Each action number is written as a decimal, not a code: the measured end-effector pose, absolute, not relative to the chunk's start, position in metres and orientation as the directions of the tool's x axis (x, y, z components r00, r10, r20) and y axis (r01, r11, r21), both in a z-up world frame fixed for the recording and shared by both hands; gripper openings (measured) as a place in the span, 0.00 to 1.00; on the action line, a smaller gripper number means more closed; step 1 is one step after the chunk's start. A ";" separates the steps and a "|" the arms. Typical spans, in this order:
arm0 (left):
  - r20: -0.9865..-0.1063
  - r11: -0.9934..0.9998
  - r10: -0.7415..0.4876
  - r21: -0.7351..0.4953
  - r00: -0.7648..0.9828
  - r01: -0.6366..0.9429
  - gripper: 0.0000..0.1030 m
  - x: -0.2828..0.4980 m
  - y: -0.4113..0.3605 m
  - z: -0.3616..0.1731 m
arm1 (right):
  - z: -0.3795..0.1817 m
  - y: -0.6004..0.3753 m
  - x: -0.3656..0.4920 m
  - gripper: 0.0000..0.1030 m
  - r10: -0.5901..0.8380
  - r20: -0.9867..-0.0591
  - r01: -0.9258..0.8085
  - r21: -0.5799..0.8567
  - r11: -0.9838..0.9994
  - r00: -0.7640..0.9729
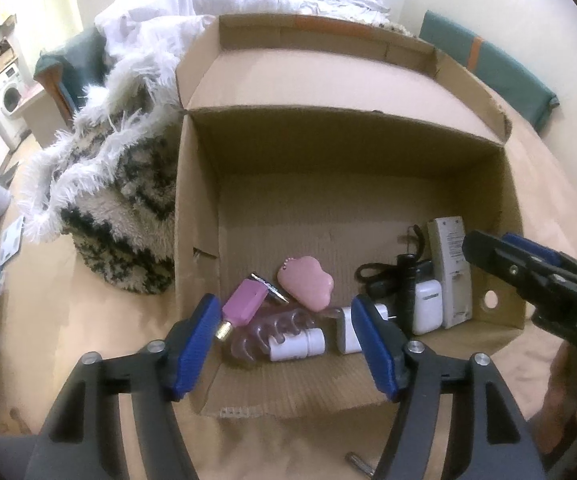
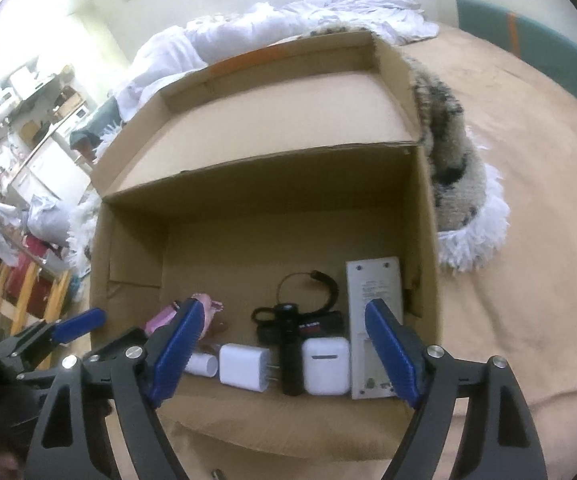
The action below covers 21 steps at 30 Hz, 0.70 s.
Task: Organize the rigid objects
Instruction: 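Open both tools to release the pink tube and power bank in the box, then withdraw both tools and grasp the blue battery with the left tool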
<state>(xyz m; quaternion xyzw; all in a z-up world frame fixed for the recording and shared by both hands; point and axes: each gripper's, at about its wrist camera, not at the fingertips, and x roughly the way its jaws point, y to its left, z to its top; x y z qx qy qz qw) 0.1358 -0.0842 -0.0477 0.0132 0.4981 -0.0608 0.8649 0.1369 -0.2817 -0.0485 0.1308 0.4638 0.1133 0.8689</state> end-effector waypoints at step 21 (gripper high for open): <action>-0.918 0.991 -0.101 -0.128 0.383 -0.045 0.63 0.044 -0.055 -0.087 | -0.059 -0.304 0.045 0.85 0.408 -0.764 0.074 0.507 0.859 0.499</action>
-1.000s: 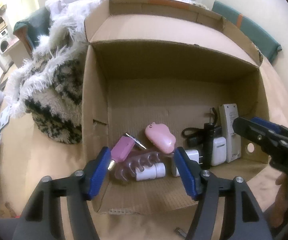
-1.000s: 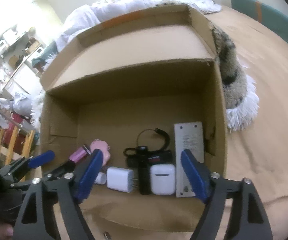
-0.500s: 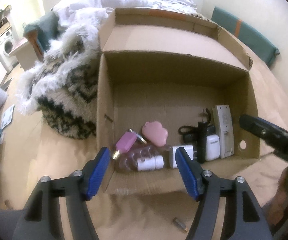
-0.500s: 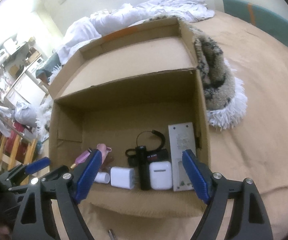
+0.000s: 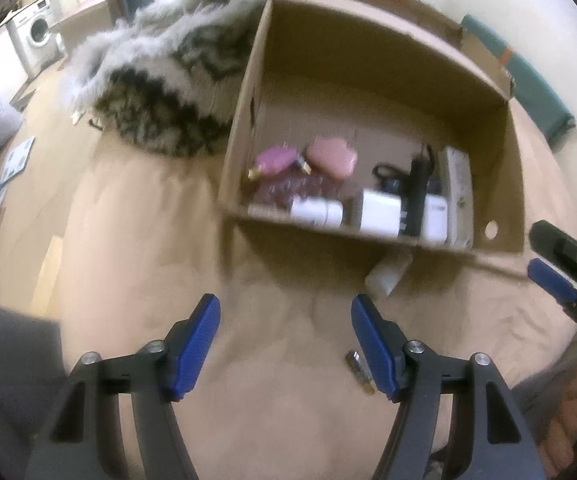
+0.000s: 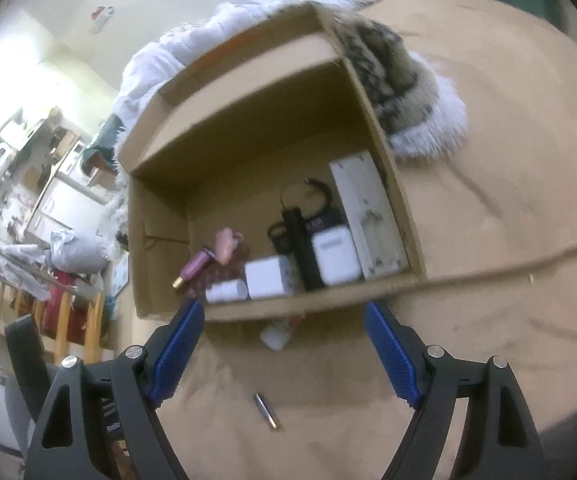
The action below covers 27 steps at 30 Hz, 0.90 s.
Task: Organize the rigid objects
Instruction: 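Withdraw both tools and grasp the blue battery with the left tool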
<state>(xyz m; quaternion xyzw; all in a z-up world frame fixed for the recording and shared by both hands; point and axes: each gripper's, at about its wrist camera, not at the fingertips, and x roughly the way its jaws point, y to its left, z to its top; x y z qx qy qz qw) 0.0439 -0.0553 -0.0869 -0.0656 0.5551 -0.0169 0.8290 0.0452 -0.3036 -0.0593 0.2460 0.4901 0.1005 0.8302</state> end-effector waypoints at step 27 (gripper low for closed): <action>-0.980 0.988 -0.144 -0.136 0.136 0.066 0.09 0.026 -0.121 -0.154 | -0.087 -0.308 0.044 0.85 0.411 -0.805 0.175 0.520 0.836 0.428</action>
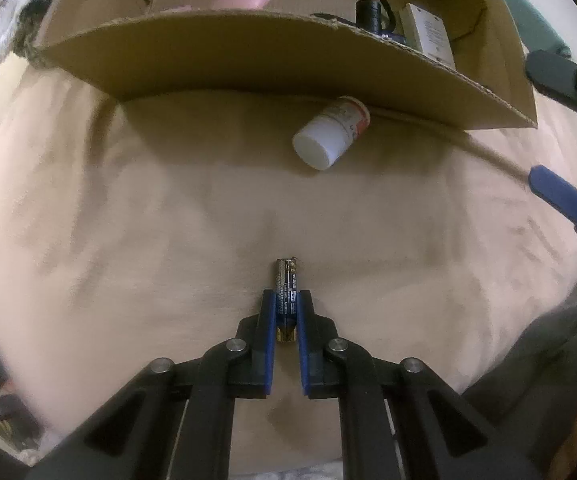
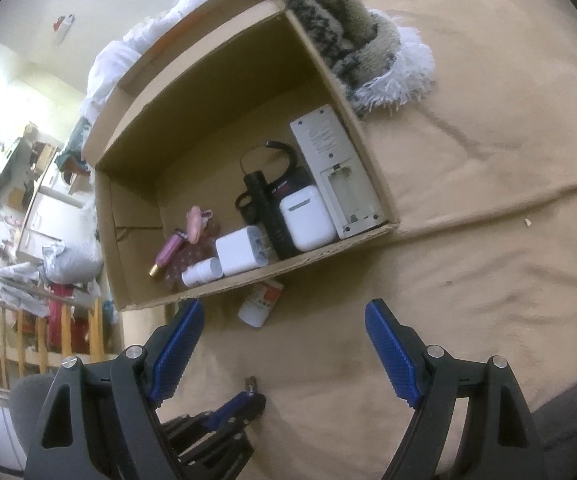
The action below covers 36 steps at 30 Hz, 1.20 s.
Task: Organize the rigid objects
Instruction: 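Withdraw both tools and grasp the blue battery with the left tool, then grasp the white pill bottle with the right tool while the left tool holds the battery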
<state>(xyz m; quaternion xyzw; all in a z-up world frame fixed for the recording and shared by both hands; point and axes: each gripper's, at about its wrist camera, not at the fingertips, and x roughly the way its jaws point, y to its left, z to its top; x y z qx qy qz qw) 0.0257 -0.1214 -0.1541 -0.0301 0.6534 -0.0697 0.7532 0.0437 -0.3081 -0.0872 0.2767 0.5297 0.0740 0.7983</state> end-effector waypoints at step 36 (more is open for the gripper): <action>-0.955 0.993 -0.082 -0.102 0.284 -0.054 0.09 0.075 0.004 -0.075 | -0.164 -0.177 0.115 0.82 0.149 -0.960 -0.279 0.080 0.957 0.235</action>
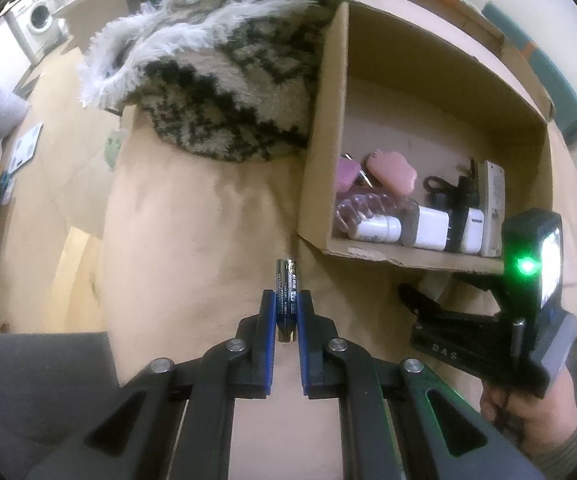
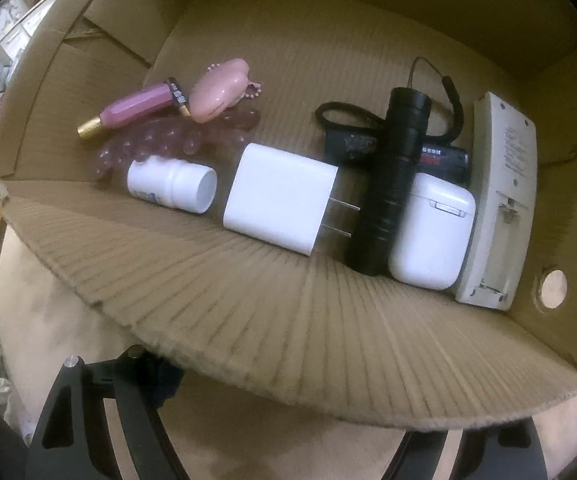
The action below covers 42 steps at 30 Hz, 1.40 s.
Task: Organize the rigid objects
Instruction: 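Grasp the white pill bottle with the right tool while the left tool holds the battery, then carry the battery and pill bottle into the box with both tools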
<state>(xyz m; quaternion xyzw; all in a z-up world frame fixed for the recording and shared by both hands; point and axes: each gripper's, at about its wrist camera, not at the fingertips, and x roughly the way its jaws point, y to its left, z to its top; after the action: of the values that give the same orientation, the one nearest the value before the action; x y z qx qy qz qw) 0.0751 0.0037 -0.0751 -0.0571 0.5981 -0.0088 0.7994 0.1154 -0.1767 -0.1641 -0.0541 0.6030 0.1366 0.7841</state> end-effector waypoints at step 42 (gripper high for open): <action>-0.884 0.998 0.048 0.060 0.464 0.010 0.09 0.065 -0.015 -0.040 | -0.044 -0.220 0.042 0.53 0.394 -0.843 -0.299 0.294 0.908 0.367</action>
<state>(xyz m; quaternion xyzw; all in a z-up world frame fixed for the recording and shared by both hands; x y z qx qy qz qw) 0.0646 -0.0148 -0.0404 0.0282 0.5174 0.0113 0.8552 0.0417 -0.2198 -0.0443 0.0454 0.5222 0.2098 0.8254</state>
